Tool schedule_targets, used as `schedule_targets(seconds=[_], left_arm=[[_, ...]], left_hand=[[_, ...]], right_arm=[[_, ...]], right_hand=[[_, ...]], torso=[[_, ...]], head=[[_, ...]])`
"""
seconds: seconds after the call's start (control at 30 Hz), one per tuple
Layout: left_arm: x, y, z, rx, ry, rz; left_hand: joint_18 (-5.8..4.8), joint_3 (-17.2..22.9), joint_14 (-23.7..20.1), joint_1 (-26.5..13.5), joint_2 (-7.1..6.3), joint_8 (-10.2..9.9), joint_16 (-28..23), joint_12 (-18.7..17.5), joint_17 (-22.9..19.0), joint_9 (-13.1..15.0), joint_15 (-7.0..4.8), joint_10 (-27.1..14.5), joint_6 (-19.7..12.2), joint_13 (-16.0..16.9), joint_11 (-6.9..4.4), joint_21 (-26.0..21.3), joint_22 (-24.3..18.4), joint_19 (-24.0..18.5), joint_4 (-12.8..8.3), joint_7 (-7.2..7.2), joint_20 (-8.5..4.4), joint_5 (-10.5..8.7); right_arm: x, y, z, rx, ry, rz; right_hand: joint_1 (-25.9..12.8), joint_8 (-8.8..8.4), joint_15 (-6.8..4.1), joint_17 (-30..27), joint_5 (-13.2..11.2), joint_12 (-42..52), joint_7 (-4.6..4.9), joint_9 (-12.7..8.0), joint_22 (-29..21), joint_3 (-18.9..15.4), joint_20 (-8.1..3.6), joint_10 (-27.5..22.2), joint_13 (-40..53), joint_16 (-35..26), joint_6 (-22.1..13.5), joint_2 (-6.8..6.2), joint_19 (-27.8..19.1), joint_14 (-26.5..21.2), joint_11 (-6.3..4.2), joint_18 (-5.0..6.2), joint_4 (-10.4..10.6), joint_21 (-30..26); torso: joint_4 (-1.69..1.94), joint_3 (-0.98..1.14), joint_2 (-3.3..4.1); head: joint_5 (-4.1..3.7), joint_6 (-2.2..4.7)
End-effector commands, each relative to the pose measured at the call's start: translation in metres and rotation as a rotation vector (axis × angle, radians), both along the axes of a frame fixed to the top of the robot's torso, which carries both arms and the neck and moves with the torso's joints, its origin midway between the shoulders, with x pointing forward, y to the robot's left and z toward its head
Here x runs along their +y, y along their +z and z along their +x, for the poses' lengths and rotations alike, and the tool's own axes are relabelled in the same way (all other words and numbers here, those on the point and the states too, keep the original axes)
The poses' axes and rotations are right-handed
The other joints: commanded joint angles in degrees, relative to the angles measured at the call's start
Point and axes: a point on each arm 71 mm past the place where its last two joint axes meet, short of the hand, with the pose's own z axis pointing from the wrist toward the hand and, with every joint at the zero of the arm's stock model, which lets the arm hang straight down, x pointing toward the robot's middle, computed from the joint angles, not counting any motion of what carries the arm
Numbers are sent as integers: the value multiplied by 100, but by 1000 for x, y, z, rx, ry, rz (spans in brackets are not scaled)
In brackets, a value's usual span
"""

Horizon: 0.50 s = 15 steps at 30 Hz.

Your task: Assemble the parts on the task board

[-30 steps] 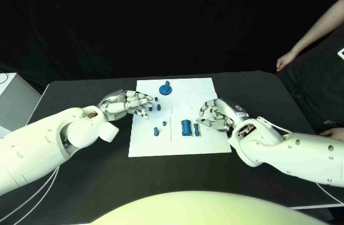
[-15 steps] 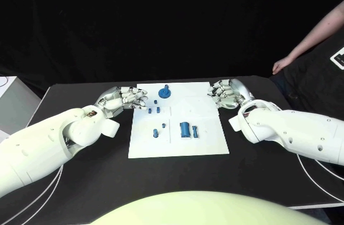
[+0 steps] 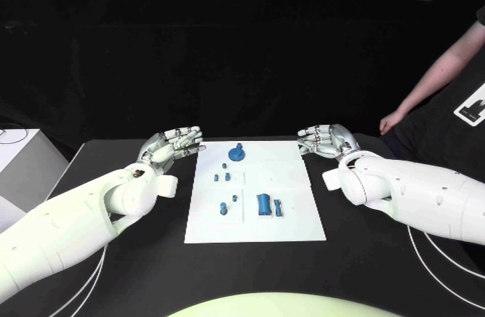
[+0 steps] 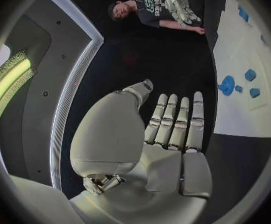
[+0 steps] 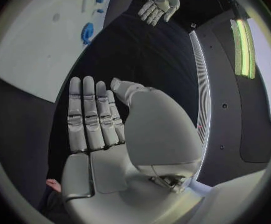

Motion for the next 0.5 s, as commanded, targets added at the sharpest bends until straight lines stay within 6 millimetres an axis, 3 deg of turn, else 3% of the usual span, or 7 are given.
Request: schedule_targets(seconds=[0.03, 0.07, 0.1, 0.27, 0.3, 0.33, 0.5], left_arm=[[0, 1, -1, 1, -8, 1], [-1, 1, -1, 0, -6, 2], [-2, 2, -1, -1, -4, 3], [-10, 7, 0, -11, 19, 18], [-13, 9, -1, -14, 27, 22], [-17, 12, -1, -18, 39, 31], [-34, 23, -4, -38, 91, 71]], left_hand=[[-924, -2381, -3875, -2430, 827, -1173, -342, -354, -2071, -1201, -1058, -4816, -4432, -352, -826, -364, -461, -4464, -964, -932, -1659, -504], [-924, -2381, -3875, -2706, 827, -1173, -342, -354, -2071, -1201, -1058, -4816, -4432, -352, -826, -364, -461, -4464, -964, -932, -1659, -504], [-924, -2381, -3875, -2897, 827, -1173, -342, -354, -2071, -1201, -1058, -4816, -4432, -352, -826, -364, -461, -4464, -964, -932, -1659, -504], [-924, -2381, -3875, -3788, 827, -1173, -342, -354, -2071, -1201, -1058, -4816, -4432, -352, -826, -364, -461, -4464, -964, -932, -1659, -504], [-924, -2381, -3875, -4005, 827, -1173, -342, -354, -2071, -1201, -1058, -4816, -4432, -352, -826, -364, -461, -4464, -964, -932, -1659, -504], [-924, -2381, -3875, -8034, 827, -1173, -342, -354, -2071, -1201, -1058, -4816, -4432, -352, -826, -364, -461, -4464, -964, -932, -1659, -504], [-924, -2381, -3875, -8034, 827, -1173, -342, -354, -2071, -1201, -1058, -4816, -4432, -352, -826, -364, -461, -4464, -964, -932, -1659, -504]], right_arm=[[1, 0, -1, -1, 0, -4], [2, 1, -1, -3, -1, 2], [3, 2, -2, -5, -3, 9], [16, 9, -9, -26, -21, 80], [19, 12, -11, -31, -27, 101], [25, 16, -15, -40, -36, 135], [45, 32, -30, -65, -75, 254]], right_hand=[[-2423, -1582, -525, -3571, -317, -1162, -1067, -2048, -3275, -3191, -1140, -1854, -1210, -1051, -4871, 1016, -5741, -1880, -737, -977, -728, -351], [-2718, -1582, -525, -3571, -317, -1162, -1067, -2048, -3275, -3191, -1140, -2066, -1210, -1051, -4871, 1016, -5741, -2104, -737, -977, -728, -351], [-2903, -1582, -525, -3571, -317, -1162, -1067, -2048, -3275, -3191, -1140, -6146, -1210, -1051, -4871, 1016, -5741, -6184, -737, -977, -728, -351], [-3777, -1582, -525, -3571, -317, -1162, -1067, -2048, -3275, -3191, -1140, -6146, -1210, -1051, -4871, 1016, -5741, -6184, -737, -977, -728, -351], [-7997, -1582, -525, -3571, -317, -1162, -1067, -2048, -3275, -3191, -1140, -6146, -1210, -1051, -4871, 1016, -5741, -6184, -737, -977, -728, -351], [-7997, -1582, -525, -3571, -317, -1162, -1067, -2048, -3275, -3191, -1140, -6146, -1210, -1051, -4871, 1016, -5741, -6184, -737, -977, -728, -351], [-7997, -1582, -525, -3571, -317, -1162, -1067, -2048, -3275, -3191, -1140, -6146, -1210, -1051, -4871, 1016, -5741, -6184, -737, -977, -728, -351]], torso=[[-1, -1, 3], [-1, 0, 4], [0, 2, 5], [3, 16, 14], [3, 20, 16], [5, 28, 21], [11, 58, 39]], head=[[-4, -3], [-4, 13], [-4, 30], [-7, 201], [-7, 254], [-8, 341], [-13, 703]])
